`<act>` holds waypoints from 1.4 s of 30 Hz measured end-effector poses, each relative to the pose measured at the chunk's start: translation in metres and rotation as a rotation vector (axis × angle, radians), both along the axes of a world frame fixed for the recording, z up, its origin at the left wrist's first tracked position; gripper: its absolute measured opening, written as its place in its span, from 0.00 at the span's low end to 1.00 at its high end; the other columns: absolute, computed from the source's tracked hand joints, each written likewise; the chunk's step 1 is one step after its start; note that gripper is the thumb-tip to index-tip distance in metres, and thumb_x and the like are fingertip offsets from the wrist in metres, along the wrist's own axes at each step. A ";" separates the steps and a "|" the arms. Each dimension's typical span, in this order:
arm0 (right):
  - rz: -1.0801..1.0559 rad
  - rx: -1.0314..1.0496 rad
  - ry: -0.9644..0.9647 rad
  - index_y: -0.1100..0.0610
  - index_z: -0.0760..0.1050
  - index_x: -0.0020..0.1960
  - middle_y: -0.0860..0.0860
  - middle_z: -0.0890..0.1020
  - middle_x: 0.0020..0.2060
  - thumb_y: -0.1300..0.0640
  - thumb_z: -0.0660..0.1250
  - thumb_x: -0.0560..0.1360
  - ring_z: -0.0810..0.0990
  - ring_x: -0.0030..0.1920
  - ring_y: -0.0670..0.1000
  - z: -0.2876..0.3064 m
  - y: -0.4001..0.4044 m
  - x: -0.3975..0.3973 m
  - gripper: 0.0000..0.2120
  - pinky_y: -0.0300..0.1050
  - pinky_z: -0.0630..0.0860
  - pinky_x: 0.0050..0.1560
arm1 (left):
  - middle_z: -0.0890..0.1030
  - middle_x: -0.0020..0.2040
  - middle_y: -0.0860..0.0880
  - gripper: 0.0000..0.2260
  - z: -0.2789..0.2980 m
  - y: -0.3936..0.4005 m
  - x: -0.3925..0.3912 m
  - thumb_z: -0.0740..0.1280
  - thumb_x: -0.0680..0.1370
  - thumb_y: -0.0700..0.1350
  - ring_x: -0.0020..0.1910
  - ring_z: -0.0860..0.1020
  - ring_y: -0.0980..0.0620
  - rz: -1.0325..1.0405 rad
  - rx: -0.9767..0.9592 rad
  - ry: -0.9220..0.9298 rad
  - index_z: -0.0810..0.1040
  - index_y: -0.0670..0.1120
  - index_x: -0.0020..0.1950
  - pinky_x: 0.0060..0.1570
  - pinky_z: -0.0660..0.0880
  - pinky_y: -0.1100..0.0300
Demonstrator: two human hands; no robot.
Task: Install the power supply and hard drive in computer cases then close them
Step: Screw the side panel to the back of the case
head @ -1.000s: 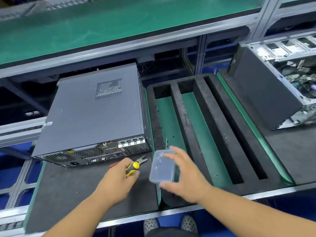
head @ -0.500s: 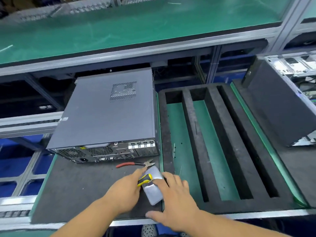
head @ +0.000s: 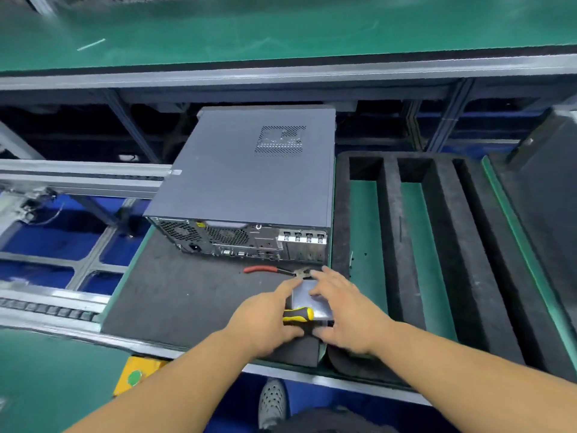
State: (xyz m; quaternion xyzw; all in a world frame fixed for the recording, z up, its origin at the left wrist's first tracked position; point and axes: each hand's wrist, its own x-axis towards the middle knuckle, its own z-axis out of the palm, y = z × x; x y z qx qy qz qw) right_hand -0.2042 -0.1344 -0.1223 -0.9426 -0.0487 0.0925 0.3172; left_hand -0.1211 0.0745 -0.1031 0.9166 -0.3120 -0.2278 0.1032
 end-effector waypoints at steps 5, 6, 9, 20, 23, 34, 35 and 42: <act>-0.036 -0.030 -0.090 0.52 0.75 0.62 0.47 0.70 0.76 0.46 0.78 0.71 0.60 0.80 0.44 -0.008 0.006 -0.005 0.23 0.29 0.54 0.73 | 0.72 0.36 0.55 0.44 -0.007 0.002 -0.005 0.71 0.71 0.66 0.44 0.82 0.47 0.000 -0.020 -0.081 0.49 0.64 0.80 0.37 0.70 0.56; -0.030 -0.039 -0.092 0.52 0.75 0.62 0.47 0.71 0.76 0.46 0.78 0.71 0.62 0.79 0.45 -0.007 0.007 -0.006 0.23 0.27 0.53 0.72 | 0.74 0.37 0.55 0.44 -0.009 0.003 -0.005 0.71 0.71 0.67 0.44 0.82 0.47 0.002 -0.021 -0.097 0.49 0.64 0.80 0.37 0.71 0.55; -0.034 -0.093 -0.128 0.52 0.78 0.63 0.48 0.76 0.70 0.44 0.77 0.69 0.72 0.72 0.53 -0.002 0.008 -0.007 0.25 0.38 0.64 0.72 | 0.83 0.48 0.54 0.44 -0.013 0.008 -0.003 0.73 0.70 0.67 0.49 0.83 0.48 0.037 -0.049 -0.118 0.53 0.65 0.79 0.41 0.75 0.57; -0.151 -0.176 -0.234 0.54 0.80 0.59 0.53 0.79 0.63 0.46 0.81 0.66 0.79 0.60 0.58 -0.008 0.022 -0.024 0.25 0.52 0.80 0.59 | 0.81 0.53 0.54 0.24 -0.010 0.030 -0.006 0.65 0.77 0.57 0.50 0.77 0.53 0.008 -0.324 -0.047 0.65 0.60 0.72 0.40 0.68 0.69; -0.063 -0.207 -0.272 0.56 0.83 0.53 0.57 0.82 0.60 0.47 0.83 0.64 0.83 0.58 0.60 -0.006 0.015 -0.018 0.22 0.51 0.83 0.54 | 0.80 0.51 0.54 0.41 -0.011 0.019 -0.004 0.70 0.74 0.65 0.51 0.79 0.51 -0.036 -0.186 -0.011 0.52 0.62 0.81 0.43 0.69 0.63; 0.044 -0.131 -0.273 0.58 0.85 0.58 0.56 0.83 0.64 0.50 0.79 0.72 0.81 0.65 0.55 0.008 0.002 -0.009 0.18 0.46 0.72 0.68 | 0.83 0.47 0.54 0.42 -0.031 0.012 -0.014 0.76 0.70 0.63 0.46 0.82 0.51 0.108 -0.196 -0.174 0.53 0.63 0.75 0.40 0.74 0.57; 0.004 -0.059 -0.231 0.57 0.83 0.63 0.53 0.81 0.67 0.49 0.76 0.76 0.79 0.69 0.52 0.012 -0.001 -0.008 0.19 0.42 0.68 0.72 | 0.82 0.47 0.54 0.44 -0.029 0.014 -0.014 0.77 0.67 0.65 0.45 0.81 0.51 0.128 -0.230 -0.114 0.54 0.63 0.74 0.41 0.75 0.57; -0.547 0.291 -0.070 0.39 0.77 0.53 0.34 0.82 0.46 0.41 0.73 0.76 0.79 0.47 0.37 0.019 -0.005 0.004 0.09 0.35 0.75 0.46 | 0.76 0.42 0.59 0.15 -0.018 0.049 -0.016 0.65 0.75 0.63 0.40 0.75 0.58 0.170 -0.405 -0.105 0.68 0.60 0.58 0.41 0.74 0.55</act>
